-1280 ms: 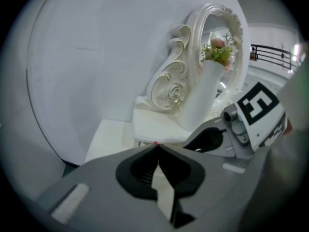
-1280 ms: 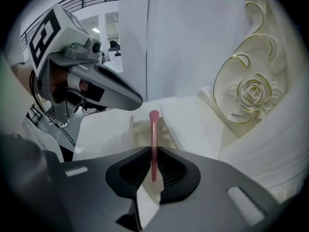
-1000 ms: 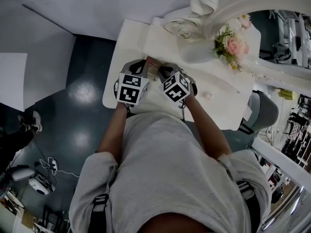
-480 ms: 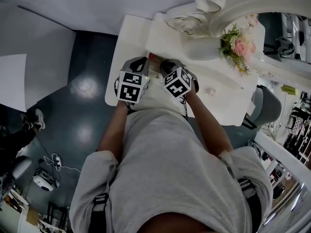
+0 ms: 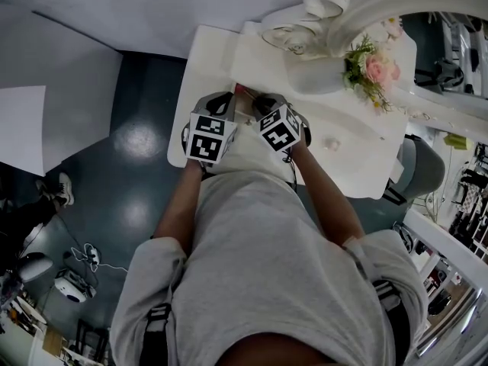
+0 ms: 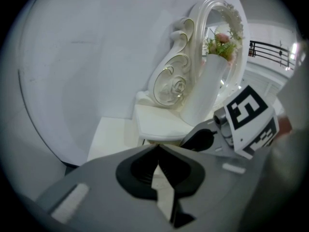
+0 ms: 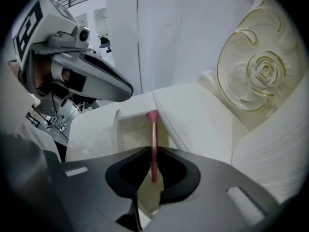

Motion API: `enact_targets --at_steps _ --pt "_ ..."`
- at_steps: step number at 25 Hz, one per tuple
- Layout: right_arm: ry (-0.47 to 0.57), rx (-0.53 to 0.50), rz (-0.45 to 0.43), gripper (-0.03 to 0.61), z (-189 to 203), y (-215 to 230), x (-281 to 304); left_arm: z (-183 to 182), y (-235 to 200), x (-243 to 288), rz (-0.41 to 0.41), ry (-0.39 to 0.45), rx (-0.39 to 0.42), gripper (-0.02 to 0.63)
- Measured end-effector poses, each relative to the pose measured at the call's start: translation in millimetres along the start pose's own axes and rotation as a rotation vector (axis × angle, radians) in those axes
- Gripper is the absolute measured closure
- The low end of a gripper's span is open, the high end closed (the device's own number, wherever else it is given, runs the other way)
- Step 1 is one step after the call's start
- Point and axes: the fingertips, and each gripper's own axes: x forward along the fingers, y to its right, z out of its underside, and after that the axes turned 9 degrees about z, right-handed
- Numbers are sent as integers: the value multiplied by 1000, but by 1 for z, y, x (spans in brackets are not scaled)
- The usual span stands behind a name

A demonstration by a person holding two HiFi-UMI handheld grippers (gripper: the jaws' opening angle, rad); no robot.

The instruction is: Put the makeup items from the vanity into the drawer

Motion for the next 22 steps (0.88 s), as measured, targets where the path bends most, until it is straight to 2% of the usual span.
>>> enact_targets --at_steps 9,14,17,22 --pt "49 54 9 509 -2 0 -8 -3 8 -5 -10 9 38 611" --pt "146 118 38 534 -6 4 -30 -10 27 -6 5 13 80 611" --pt "211 169 71 577 -3 10 -45 -12 43 -3 25 1 108 611" --pt "293 247 118 578 17 21 -73 -15 78 8 60 -13 159 611"
